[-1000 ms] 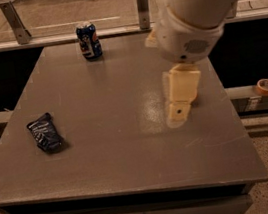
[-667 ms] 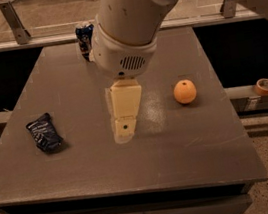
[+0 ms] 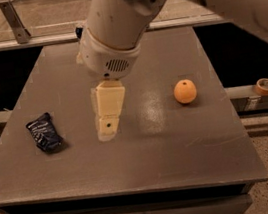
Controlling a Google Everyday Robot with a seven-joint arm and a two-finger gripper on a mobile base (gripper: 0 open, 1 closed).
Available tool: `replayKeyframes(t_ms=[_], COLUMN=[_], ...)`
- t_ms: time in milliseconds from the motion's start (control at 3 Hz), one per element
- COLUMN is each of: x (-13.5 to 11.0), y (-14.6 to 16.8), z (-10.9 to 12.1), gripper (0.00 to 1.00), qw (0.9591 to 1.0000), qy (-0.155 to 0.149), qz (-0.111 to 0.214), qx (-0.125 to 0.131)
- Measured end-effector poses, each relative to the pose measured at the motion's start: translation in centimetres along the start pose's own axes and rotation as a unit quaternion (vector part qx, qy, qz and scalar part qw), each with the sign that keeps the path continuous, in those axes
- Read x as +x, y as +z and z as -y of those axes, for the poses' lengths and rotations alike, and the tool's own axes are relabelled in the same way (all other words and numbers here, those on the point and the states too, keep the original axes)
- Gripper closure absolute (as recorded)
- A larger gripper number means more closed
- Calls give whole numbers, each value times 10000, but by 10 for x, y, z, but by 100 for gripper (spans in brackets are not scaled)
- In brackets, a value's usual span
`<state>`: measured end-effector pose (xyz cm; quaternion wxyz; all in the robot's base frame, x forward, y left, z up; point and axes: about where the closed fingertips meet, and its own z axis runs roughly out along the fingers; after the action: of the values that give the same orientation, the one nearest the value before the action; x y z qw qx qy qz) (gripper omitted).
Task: Move rxbar blueberry near pepsi can
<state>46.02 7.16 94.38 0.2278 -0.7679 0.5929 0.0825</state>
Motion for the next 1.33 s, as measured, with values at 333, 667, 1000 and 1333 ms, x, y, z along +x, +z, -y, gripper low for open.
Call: replayKeyframes(t_ms=[333,667,1000,1333], x=[-29,-55,-75,-87], y=[45,84,117,142], z=[29,47,56,59], gripper=[0,0,0,0], qw=[9977,9931,9875,9829], qy=[-129,-263,-349,-416], qz=[630,1071,1448,1708], qx=[-204,-410,-523,-556])
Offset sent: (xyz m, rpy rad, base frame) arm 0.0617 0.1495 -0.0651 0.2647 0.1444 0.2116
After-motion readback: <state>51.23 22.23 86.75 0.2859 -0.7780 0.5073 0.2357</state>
